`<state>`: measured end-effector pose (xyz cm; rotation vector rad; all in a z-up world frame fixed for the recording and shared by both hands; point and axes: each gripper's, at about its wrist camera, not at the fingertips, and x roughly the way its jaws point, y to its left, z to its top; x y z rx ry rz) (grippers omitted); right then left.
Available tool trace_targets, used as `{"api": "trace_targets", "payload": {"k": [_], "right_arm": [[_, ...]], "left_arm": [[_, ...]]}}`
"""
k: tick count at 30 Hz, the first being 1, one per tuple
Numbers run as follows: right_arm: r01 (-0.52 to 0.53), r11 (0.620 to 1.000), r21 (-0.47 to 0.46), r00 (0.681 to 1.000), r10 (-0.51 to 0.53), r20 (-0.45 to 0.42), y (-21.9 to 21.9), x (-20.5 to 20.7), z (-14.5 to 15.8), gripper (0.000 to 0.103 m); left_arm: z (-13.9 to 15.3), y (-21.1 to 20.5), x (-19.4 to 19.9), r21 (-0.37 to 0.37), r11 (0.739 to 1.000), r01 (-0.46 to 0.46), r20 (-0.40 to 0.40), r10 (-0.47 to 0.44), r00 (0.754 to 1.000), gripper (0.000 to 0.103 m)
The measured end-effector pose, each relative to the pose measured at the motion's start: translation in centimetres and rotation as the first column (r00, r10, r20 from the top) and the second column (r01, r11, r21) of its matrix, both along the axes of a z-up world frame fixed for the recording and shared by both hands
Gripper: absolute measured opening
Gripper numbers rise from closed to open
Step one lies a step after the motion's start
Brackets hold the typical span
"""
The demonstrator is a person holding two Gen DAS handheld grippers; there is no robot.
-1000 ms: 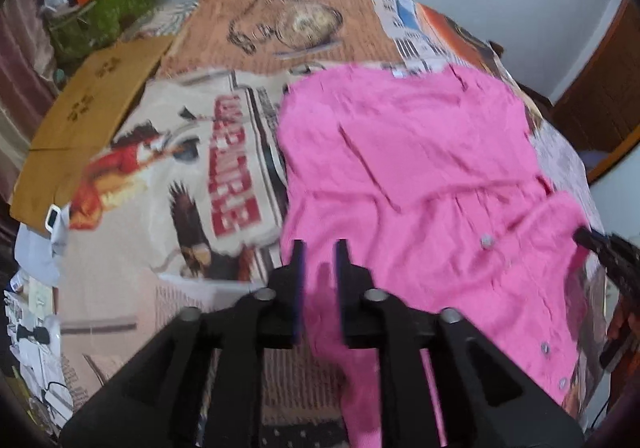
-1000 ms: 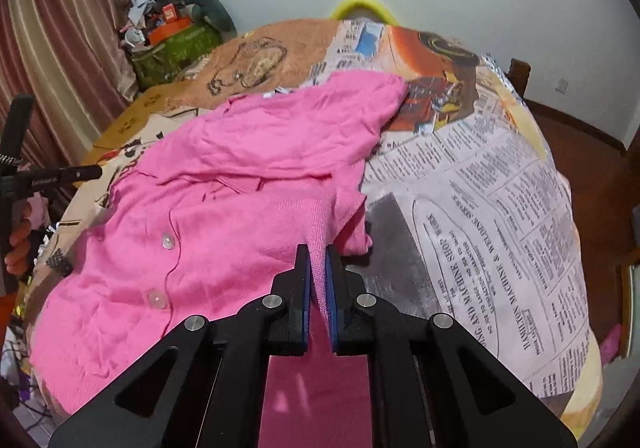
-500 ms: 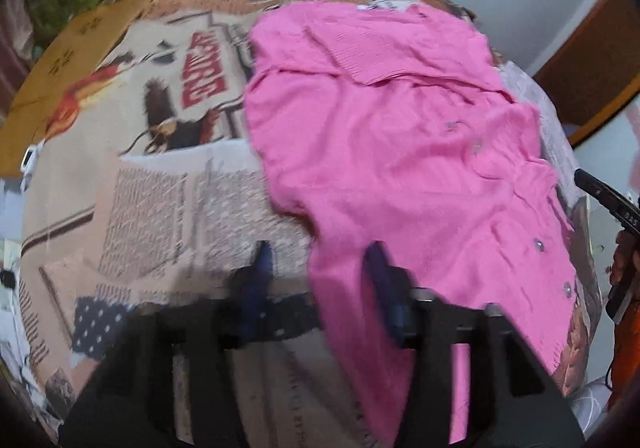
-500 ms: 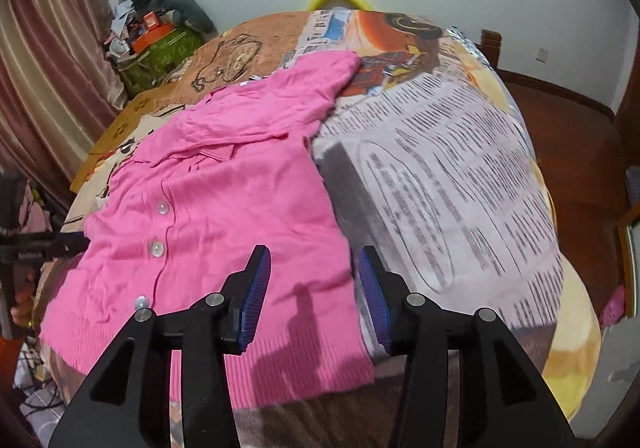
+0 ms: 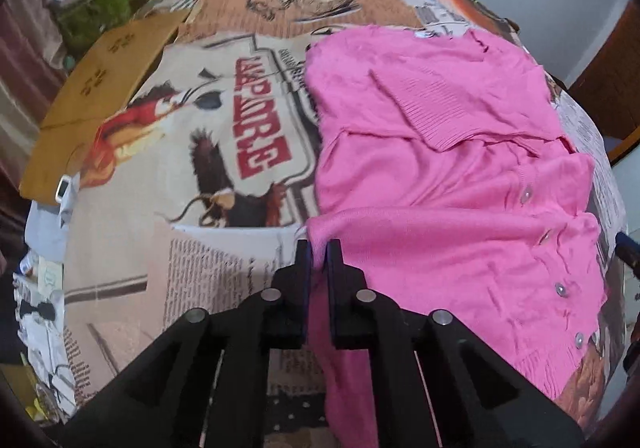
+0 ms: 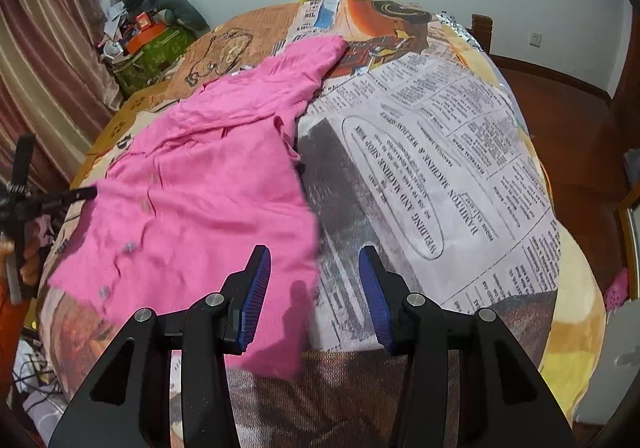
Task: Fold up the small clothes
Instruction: 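Grasp the ribbed hem with the left gripper while the right gripper grasps it, lift toward collar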
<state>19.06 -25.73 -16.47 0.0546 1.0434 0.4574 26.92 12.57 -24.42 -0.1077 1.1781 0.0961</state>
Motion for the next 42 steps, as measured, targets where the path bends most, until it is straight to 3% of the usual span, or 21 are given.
{"api": "trace_targets", "payload": {"k": [2, 4, 6, 13, 16, 18, 20, 22, 24, 30, 42], "right_arm": [[-0.013, 1.0, -0.002, 1.0, 0.013, -0.014, 0.1, -0.4, -0.3, 0.042], [-0.026, 1.0, -0.008, 0.999, 0.026, -0.027, 0.2, -0.7, -0.6, 0.042], [-0.036, 0.999, -0.013, 0.999, 0.035, -0.041, 0.4, -1.0, -1.0, 0.042], [-0.079, 0.997, -0.018, 0.993, 0.077, -0.085, 1.8, -2.1, -2.3, 0.042], [-0.086, 0.996, -0.018, 0.994, 0.085, -0.067, 2.3, -2.3, -2.4, 0.044], [-0.089, 0.996, -0.002, 0.993, 0.089, -0.071, 2.5, -2.3, -2.5, 0.042], [-0.11, 0.994, 0.0, 0.992, 0.11, -0.066, 3.0, -2.3, -2.8, 0.033], [-0.122, 0.992, 0.013, 0.99, 0.123, -0.067, 3.5, -2.4, -2.9, 0.013], [-0.129, 0.991, 0.02, 0.989, 0.13, -0.067, 4.0, -2.5, -2.8, 0.008], [-0.125, 0.991, 0.038, 0.992, 0.125, 0.008, 4.0, -2.9, -0.8, 0.007], [-0.096, 0.988, 0.117, 0.976, 0.071, 0.206, 3.3, 0.4, 6.6, 0.007]], "left_arm": [[0.3, 0.1, -0.9, -0.009, 1.0, 0.002, -0.001, -0.002, 1.0, 0.015], [0.7, 0.2, -2.1, -0.03, 0.999, 0.011, 0.004, -0.011, 1.0, 0.035], [1.0, 0.0, -3.8, -0.046, 0.999, 0.021, 0.01, -0.02, 1.0, 0.043], [0.2, -1.8, -7.1, -0.093, 0.994, 0.057, -0.031, -0.06, 0.998, 0.043], [-0.3, -2.2, -8.0, -0.113, 0.993, 0.045, -0.008, -0.047, 0.999, 0.043], [-0.6, -2.1, -8.5, -0.134, 0.991, 0.026, 0.005, -0.025, 1.0, 0.042], [-0.6, -2.2, -8.7, -0.144, 0.989, 0.01, 0.014, -0.009, 1.0, 0.039], [-0.5, -2.6, -8.9, -0.162, 0.987, 0.013, 0.021, -0.01, 1.0, 0.022], [-0.3, -3.1, -8.8, -0.167, 0.986, 0.022, 0.023, -0.019, 1.0, 0.005], [1.1, -2.8, -8.6, -0.173, 0.985, 0.01, 0.052, -0.001, 0.999, 0.004], [9.1, -1.6, -3.2, -0.117, 0.993, 0.031, 0.245, -0.001, 0.97, 0.004]]}}
